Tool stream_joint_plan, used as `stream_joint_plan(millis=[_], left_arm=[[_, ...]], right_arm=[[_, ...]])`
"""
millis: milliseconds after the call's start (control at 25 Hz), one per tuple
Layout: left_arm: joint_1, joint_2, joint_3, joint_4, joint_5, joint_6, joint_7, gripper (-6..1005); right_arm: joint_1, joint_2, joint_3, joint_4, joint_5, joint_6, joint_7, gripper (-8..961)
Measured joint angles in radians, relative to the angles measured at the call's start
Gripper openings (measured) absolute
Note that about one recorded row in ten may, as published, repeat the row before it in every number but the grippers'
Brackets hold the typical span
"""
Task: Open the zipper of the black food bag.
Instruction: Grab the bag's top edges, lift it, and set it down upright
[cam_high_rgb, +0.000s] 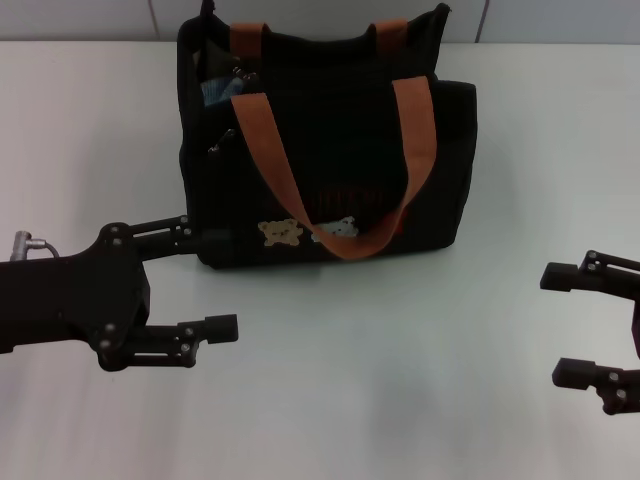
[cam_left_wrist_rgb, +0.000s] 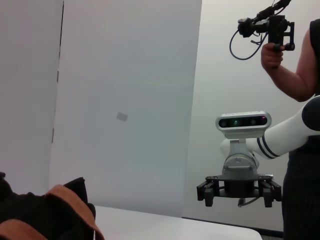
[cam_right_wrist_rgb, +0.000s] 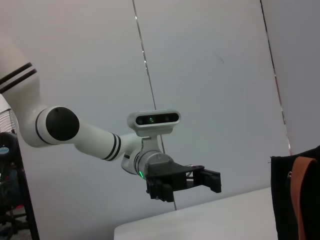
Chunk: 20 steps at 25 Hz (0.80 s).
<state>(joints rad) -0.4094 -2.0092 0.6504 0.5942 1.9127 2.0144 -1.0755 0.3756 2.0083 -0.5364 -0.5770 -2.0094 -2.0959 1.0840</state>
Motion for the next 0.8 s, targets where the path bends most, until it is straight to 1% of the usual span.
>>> stream_joint_plan(millis=[360, 560, 680, 800], left_arm=[[0.001, -0.001, 0.009, 0.001, 0.005, -0.002, -0.012, 784], [0.003, -0.001, 0.018, 0.002, 0.006, -0.002, -0.015, 776], [0.006, 0.000, 0.018, 0.002, 0.007, -0.003, -0.015, 772], [0.008, -0.001, 0.018, 0.002, 0.008, -0.004, -0.015, 767]], right_arm=[[0.012, 0.005, -0.001, 0.005, -0.001, 0.005, 0.000, 854], [0.019, 0.024, -0.001, 0.004, -0.002, 0.007, 0.000, 854], [0.028, 0.031, 0.000, 0.005, -0.005, 0.012, 0.000, 855], [0.040, 0.040, 0.000, 0.007, -0.014, 0.038, 0.000, 855]])
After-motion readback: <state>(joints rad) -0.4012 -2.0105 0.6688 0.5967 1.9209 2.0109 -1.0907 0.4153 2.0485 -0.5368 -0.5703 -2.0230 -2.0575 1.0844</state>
